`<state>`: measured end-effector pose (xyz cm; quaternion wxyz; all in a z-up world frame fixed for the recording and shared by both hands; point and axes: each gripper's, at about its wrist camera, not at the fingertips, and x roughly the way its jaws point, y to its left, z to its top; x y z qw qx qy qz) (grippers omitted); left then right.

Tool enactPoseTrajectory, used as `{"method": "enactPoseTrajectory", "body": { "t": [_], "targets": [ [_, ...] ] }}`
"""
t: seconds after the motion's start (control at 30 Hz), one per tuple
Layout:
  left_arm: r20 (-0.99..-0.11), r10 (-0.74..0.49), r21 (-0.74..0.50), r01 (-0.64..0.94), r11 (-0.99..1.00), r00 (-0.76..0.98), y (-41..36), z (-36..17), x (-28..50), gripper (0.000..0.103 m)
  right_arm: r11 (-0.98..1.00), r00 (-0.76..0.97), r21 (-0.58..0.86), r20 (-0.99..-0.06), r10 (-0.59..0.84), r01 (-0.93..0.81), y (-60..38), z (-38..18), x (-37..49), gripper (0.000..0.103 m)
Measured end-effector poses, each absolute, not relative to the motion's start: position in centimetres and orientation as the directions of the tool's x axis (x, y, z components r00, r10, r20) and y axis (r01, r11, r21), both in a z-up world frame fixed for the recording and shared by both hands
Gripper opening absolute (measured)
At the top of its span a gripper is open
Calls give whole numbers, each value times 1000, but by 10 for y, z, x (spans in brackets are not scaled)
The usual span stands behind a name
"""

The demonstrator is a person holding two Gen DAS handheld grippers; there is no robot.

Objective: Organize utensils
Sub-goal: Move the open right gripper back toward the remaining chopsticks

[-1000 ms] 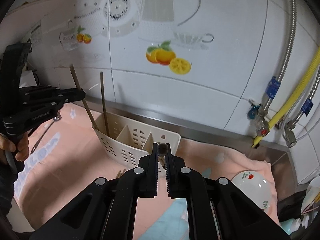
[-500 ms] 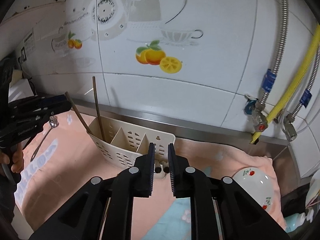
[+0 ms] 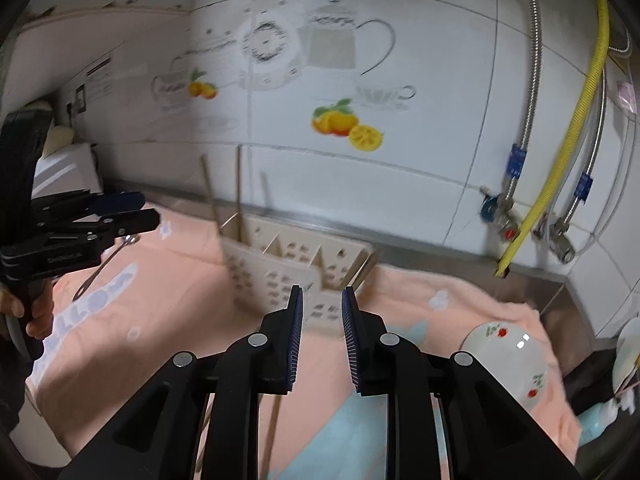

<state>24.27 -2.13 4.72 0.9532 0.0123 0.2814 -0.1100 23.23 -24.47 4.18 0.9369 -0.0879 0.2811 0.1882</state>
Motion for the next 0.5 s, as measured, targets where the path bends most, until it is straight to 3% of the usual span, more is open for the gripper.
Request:
{"method": "enactPoseTrajectory", "body": {
  "t": [0.5],
  "targets": [
    [-629, -170, -73, 160, 984, 759, -11, -30, 191, 61, 917, 663, 45, -678, 319, -395, -235, -79, 189, 20]
  ]
}}
